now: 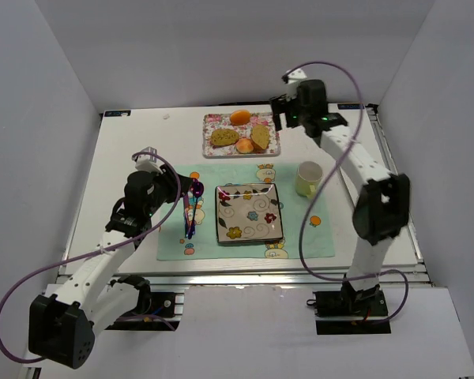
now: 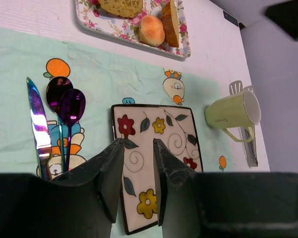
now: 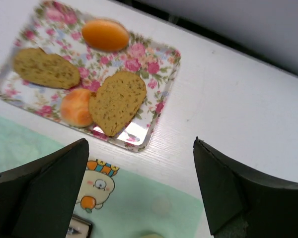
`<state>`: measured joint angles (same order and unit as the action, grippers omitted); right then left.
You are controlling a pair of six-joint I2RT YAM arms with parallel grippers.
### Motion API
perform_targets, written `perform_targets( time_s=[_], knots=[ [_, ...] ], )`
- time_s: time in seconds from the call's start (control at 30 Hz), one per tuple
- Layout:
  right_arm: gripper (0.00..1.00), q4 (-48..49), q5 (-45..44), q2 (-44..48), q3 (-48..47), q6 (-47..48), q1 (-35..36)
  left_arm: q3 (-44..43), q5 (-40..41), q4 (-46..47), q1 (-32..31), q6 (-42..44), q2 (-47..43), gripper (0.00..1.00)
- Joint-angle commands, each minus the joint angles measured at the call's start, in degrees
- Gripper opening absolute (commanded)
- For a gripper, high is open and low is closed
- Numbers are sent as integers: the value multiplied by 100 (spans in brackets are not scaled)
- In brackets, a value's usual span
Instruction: Place the bread
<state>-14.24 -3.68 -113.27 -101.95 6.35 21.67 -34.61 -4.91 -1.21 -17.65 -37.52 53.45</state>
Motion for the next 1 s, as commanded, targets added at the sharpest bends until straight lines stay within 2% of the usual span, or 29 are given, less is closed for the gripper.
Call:
perform_targets(
  time_s=[0.0,0.07,0.1,0.17,0.2,0.23,0.27,0.3,0.33,0.37,0.4,0.43,0.47,0.57,0.7,0.8,0.97],
  knots=[
    [89,123,566,1374,953,171,-521,-160,-36,86,-2,25,16,41],
    [89,-113,1488,1850,1421,681,-917,-160,-63,252,-2,25,34,40],
    [86,-175,2650,2366,1720,1040,-1493,-160,-107,262,-2,51,42,38],
    [73,-158,3275,2800,2590,1105,-2024,-178,-124,288,7,69,95,35],
    [55,-358,3312,3115,3036,1340,-2418,-169,-159,349,7,69,139,29],
    [42,-465,3200,3275,3276,1447,-2552,-160,-195,385,7,60,157,26],
    [21,-518,2998,3590,3539,1518,-2815,-134,-221,498,7,34,192,20],
    [19,-553,2927,3741,3794,1571,-2957,-125,-256,543,7,25,209,18],
    [20,-710,2813,3890,4249,1641,-3071,-116,-343,604,7,16,262,16],
    [29,-773,2629,4135,4471,1624,-3133,-107,-362,648,-2,-1,297,15],
    [39,-808,2035,4242,4682,1598,-3169,-90,-397,718,7,-1,324,15],
    [53,-800,1716,4348,4911,1528,-3169,-72,-423,754,7,-10,333,16],
    [74,-817,1174,4471,5287,1371,-3169,-55,-441,806,7,-19,359,17],
    [84,-782,642,4516,5807,1185,-3169,-2,-485,930,7,-45,394,26],
    [87,-492,201,4349,6038,1070,-3169,-46,-626,956,7,8,544,30],
    [88,-71,-131,3719,5986,1026,-3160,-98,-687,912,7,78,631,30],
    [85,501,7,2830,5574,1018,-3169,-107,-652,886,7,78,579,30]
  ],
)
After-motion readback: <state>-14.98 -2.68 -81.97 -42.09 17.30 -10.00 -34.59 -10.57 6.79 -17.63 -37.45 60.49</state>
